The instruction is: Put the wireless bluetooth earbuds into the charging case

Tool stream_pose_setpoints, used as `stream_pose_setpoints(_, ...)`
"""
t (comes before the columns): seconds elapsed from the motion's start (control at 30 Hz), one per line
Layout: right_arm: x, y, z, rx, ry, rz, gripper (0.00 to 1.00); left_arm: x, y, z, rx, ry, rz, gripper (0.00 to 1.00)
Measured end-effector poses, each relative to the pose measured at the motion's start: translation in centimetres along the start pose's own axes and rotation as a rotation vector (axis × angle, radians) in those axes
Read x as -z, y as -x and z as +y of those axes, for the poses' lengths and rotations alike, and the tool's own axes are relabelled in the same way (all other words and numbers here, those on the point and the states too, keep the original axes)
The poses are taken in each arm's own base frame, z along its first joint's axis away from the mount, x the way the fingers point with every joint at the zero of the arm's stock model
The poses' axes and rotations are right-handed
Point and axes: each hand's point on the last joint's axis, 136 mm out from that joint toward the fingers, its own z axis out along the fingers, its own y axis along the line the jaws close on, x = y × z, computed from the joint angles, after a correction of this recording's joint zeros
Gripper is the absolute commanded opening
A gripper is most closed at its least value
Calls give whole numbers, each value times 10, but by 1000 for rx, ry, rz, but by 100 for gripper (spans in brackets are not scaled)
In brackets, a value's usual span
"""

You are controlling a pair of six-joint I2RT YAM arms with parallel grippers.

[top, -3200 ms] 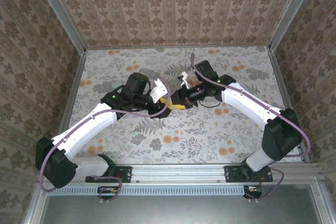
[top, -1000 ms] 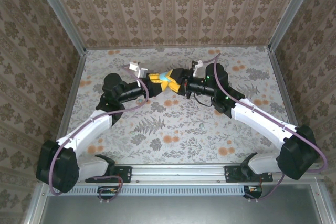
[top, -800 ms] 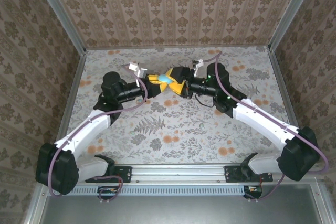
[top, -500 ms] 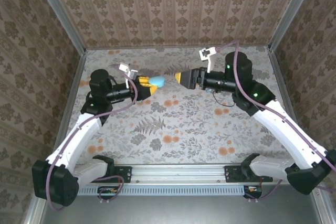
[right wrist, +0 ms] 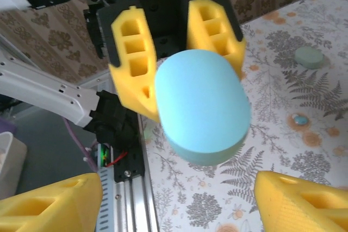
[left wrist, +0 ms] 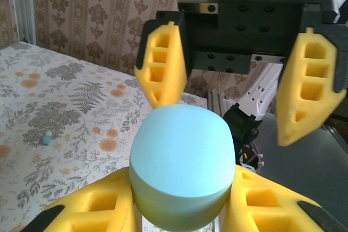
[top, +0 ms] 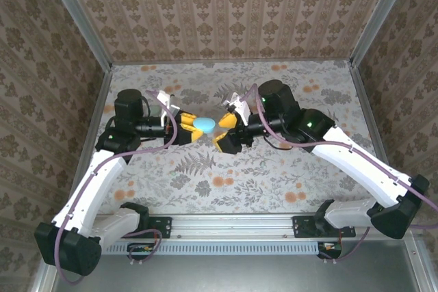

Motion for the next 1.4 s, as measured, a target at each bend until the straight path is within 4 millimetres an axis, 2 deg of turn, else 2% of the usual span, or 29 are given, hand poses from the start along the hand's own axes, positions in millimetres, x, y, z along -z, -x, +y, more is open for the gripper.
stream_pose_setpoints(0.2, -9, -3, -6, 11, 0, 18, 68, 0, -2, -4, -18, -23, 4, 0)
stream_pose_setpoints(0.43, -22, -2, -14, -6, 3, 39, 54, -1, -5, -5, -22, -43, 9, 0)
stream_pose_setpoints(0.63, -29, 2, -13, -37, 31, 45, 49, -2, -11, -1, -9, -46, 23, 0)
stream_pose_setpoints(0.8, -30, 1, -14, -105, 76, 49, 35, -3, -14, 0, -8, -43, 30, 0)
stream_pose_setpoints(0.93, -29, 3, -15, -163, 110, 45, 30, -3, -13, 1, -5, -40, 30, 0)
stream_pose_setpoints(1.0, -28, 5, -16, -195, 129, 35, 31, -2, -11, 1, -11, -37, 29, 0)
stream_pose_setpoints(1.03, -28, 6, -16, -210, 137, 33, 34, -2, -10, 1, -14, -35, 29, 0)
stream_pose_setpoints(1.13, -27, 9, -17, -261, 158, 21, 56, -2, -10, 1, -17, -33, 29, 0)
stream_pose_setpoints(1.2, -25, 16, -22, -285, 151, -7, 62, -2, -12, 0, -19, -39, 32, 0)
stream_pose_setpoints(1.33, -17, 29, -48, -332, 84, -70, 66, -4, -13, -6, -21, -70, 34, 0)
stream_pose_setpoints(1.4, -15, 30, -54, -348, 67, -79, 68, -4, -13, -6, -20, -66, 35, 0)
